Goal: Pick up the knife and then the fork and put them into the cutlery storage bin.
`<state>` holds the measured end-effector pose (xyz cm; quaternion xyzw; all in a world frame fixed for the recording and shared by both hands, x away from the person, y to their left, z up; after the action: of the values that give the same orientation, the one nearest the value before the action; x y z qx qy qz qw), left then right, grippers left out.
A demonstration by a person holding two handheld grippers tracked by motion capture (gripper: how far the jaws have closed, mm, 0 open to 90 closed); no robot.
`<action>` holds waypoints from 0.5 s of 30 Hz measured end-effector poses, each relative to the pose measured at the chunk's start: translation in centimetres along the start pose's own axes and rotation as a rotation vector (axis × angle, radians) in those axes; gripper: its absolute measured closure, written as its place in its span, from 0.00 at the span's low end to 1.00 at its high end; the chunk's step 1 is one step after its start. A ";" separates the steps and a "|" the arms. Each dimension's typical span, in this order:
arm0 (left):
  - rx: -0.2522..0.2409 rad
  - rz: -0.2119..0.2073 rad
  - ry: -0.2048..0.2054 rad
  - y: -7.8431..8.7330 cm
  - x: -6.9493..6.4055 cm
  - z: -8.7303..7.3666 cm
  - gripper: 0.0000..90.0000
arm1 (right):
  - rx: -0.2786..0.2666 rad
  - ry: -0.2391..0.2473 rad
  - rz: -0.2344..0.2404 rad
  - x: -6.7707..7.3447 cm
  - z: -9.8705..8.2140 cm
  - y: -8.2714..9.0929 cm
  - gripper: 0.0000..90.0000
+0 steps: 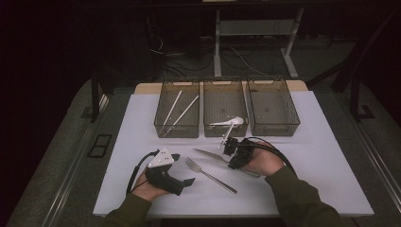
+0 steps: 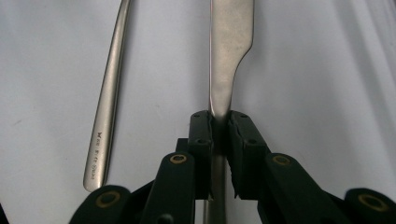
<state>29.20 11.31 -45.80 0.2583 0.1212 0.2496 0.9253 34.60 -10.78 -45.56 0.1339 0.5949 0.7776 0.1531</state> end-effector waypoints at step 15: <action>-0.005 -0.002 0.000 0.0 0.0 0.1 0.00 | -0.194 -0.088 0.020 -1.7 -0.9 2.2 0.89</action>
<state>29.18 11.31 -45.72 0.2558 0.1210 0.2492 0.9262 35.60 -12.76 -43.66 0.1584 0.5082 0.8263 0.1838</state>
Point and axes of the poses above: each handheld gripper's, and its own axes: y roughly backward along the jaws, z roughly out of its top, x roughly to its left, the point moved 5 cm from there along -y, roughly forward along the jaws
